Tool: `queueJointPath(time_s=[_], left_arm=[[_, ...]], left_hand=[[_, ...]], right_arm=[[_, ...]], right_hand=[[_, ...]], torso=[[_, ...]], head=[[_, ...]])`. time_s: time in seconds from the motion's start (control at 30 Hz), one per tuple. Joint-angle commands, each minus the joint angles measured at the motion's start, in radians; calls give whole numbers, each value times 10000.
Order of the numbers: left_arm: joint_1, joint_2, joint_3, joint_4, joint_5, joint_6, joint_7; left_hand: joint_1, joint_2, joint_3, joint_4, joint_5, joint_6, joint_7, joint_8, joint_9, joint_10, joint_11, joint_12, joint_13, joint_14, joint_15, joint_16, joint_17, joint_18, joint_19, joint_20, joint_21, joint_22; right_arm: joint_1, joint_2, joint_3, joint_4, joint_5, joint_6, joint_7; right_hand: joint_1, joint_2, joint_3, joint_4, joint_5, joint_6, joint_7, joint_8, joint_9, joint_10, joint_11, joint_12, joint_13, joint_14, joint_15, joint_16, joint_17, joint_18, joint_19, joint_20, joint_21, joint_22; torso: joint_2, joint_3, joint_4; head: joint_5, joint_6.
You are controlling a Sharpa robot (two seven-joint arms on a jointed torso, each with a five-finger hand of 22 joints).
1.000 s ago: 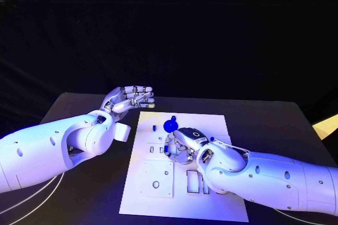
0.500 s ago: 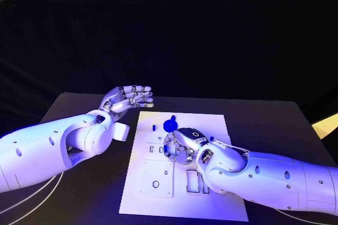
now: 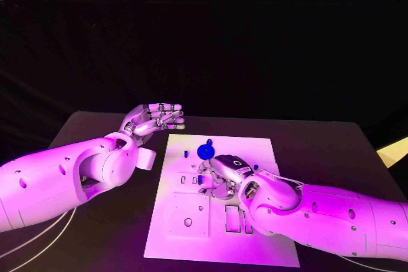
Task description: Assemble the parts on the task board
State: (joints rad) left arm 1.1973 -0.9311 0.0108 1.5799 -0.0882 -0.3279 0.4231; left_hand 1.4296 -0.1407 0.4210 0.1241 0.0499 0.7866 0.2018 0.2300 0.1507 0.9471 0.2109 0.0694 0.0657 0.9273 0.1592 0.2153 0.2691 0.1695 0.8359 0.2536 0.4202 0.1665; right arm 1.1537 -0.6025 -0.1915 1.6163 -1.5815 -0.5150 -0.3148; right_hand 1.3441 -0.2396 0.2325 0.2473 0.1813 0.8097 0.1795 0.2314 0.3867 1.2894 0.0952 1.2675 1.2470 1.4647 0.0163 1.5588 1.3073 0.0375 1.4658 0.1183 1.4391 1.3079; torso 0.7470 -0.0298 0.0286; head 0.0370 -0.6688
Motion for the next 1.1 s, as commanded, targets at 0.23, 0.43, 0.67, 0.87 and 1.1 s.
queueJointPath(time_s=[0.23, 0.43, 0.67, 0.87, 1.1], left_arm=[[8, 17, -7, -138, -1515, 623, -1325], [9, 55, -7, -204, -3109, 1442, -2919], [37, 181, -1, -254, -5347, 2243, -5104], [284, 485, -2, -440, -6136, 3449, -7415], [428, 969, -6, -651, -7231, 4330, -8742]], left_hand=[[-774, -194, -395, 557, 48, 857, 103, 630, 340, 1708, -697, 924, 448, 2467, -833, 2121, 1556, 154, 1578, -738, 1575, 676], [-1181, -183, -1160, 1595, 107, 679, -238, 1845, 1237, 2115, -1259, 3424, 2267, 3792, -1330, 8386, 6690, 111, 2051, -1374, 4908, 2751], [-2543, 427, -1989, 1680, 52, -77, -740, 4657, 2913, 1598, -1569, 9714, 7194, 5728, -1663, 12494, 11331, -699, 4170, -1514, 9494, 9028], [-2316, 568, -1739, 1679, 67, -20, -935, 5193, 3314, 2214, -1752, 10804, 8452, 5913, -1832, 12696, 11643, -808, 4533, -1669, 9860, 9674], [-2718, 472, -1782, 1699, 42, -34, -962, 5416, 3518, 2204, -1770, 10919, 8575, 5910, -1851, 12671, 11626, -815, 4523, -1698, 9901, 9726]], right_arm=[[313, -1022, 156, 1066, 807, -668, 780], [777, -1853, 256, 1592, 2995, -406, 1361], [1312, -2609, 295, 1649, 5463, -62, 2087], [1624, -2873, 314, 1076, 6666, 31, 2328], [1741, -2896, 323, 432, 7115, 66, 2283]], right_hand=[[332, 173, -1141, 461, -158, -65, 42, -96, -127, 14, 49, 103, 72, 942, 105, -100, 2205, 12, 122, 142, -302, 1876], [151, 316, -1042, 451, 173, 221, -59, 173, -77, 44, -37, 167, 113, 930, 33, -126, 2161, 45, 52, 84, -455, 1819], [72, 495, -900, 445, 322, 338, -116, 364, -39, 47, -88, 188, 123, 902, -13, -181, 2065, 86, -46, 41, -651, 1741], [14, 618, -785, 413, 1135, 332, -175, 595, -13, 138, -152, 273, 188, 913, -79, -171, 2091, 65, 16, -31, -588, 1787], [14, 618, -786, 412, 1148, 332, -175, 601, -13, 98, -154, 231, 142, 904, -80, -189, 2057, 73, -1, -32, -622, 1773]], torso=[[-41, 11, -29], [-130, 43, -49], [-277, 105, -52], [-406, 160, -49], [-483, 195, -35]], head=[[-14, 80], [-7, 69], [73, -5], [11, -95], [23, -183]])
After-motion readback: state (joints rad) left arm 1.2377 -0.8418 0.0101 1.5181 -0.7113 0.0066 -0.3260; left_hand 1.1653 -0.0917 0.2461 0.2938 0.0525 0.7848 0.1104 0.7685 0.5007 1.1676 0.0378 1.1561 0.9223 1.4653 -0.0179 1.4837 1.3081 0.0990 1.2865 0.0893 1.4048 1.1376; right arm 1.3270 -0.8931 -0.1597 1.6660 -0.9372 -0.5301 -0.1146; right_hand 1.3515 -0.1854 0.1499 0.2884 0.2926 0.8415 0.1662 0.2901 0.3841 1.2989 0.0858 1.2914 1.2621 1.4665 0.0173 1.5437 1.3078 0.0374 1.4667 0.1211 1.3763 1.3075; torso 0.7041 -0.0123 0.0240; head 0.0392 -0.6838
